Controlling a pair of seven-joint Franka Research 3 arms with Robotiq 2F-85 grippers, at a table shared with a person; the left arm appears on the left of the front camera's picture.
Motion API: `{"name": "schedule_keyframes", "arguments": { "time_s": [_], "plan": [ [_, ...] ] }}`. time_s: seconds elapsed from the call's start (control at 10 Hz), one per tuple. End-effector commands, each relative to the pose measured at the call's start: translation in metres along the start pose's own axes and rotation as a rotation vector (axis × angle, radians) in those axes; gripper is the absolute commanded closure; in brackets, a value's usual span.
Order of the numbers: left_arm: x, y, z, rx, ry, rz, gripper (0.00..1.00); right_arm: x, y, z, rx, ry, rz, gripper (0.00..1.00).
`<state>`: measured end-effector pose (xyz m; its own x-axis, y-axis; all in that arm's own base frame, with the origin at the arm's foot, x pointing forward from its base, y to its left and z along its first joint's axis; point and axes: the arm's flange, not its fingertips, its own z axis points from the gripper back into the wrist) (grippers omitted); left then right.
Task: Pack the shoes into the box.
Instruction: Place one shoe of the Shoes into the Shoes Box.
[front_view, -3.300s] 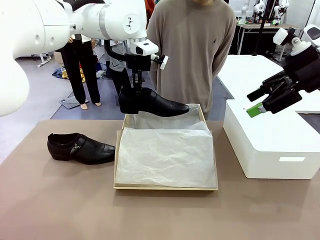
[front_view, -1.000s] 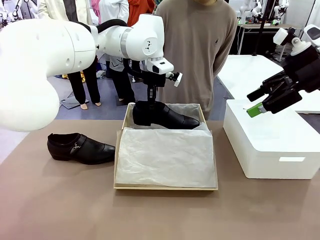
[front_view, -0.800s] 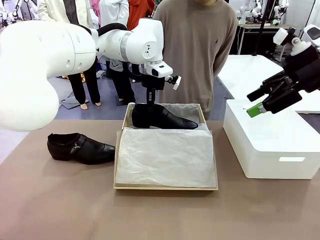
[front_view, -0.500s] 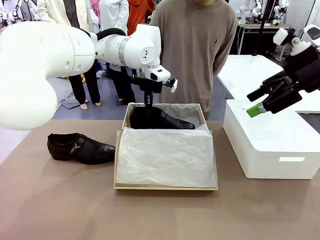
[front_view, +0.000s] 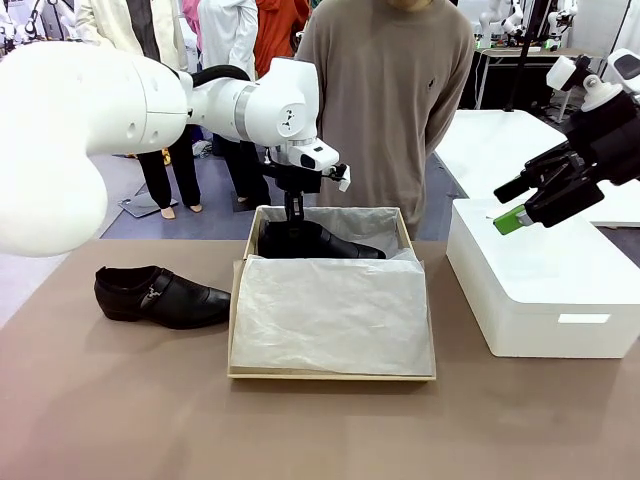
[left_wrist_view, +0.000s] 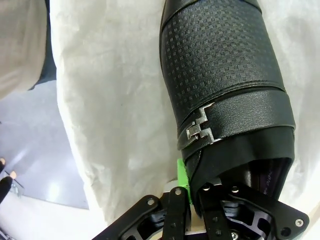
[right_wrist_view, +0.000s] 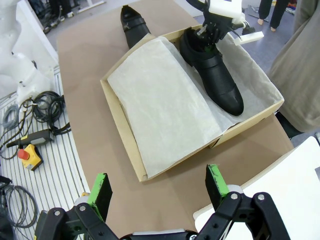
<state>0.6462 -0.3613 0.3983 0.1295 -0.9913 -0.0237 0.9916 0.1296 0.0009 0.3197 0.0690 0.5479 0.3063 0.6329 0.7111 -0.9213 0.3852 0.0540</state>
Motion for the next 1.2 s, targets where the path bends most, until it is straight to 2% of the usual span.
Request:
{"name": "schedule_keyframes", "arguments": {
  "time_s": [0.0, 0.1, 0.5, 0.6, 1.0, 1.1],
  "plan": [
    [-0.010, -0.008, 0.003, 0.013, -0.025, 0.015, 1.00, 0.001, -0.003, -0.001, 0.015, -0.030, 0.023, 0.00],
    [-0.009, -0.008, 0.001, 0.015, -0.033, 0.003, 0.84, 0.001, -0.003, -0.001, 0.015, -0.030, 0.023, 0.00],
    [-0.016, -0.012, 0.021, 0.009, -0.043, 0.009, 0.07, 0.001, -0.003, -0.001, 0.015, -0.030, 0.023, 0.00],
    [-0.020, -0.013, 0.037, 0.002, -0.042, 0.016, 0.00, 0.001, -0.003, -0.001, 0.015, -0.030, 0.023, 0.00],
    [-0.042, -0.013, 0.092, 0.016, -0.021, 0.001, 0.00, 0.001, -0.003, -0.001, 0.015, -0.030, 0.023, 0.00],
    [-0.026, -0.013, 0.076, 0.029, -0.025, 0.025, 0.00, 0.001, -0.003, -0.001, 0.015, -0.030, 0.023, 0.00]
  ]
}}
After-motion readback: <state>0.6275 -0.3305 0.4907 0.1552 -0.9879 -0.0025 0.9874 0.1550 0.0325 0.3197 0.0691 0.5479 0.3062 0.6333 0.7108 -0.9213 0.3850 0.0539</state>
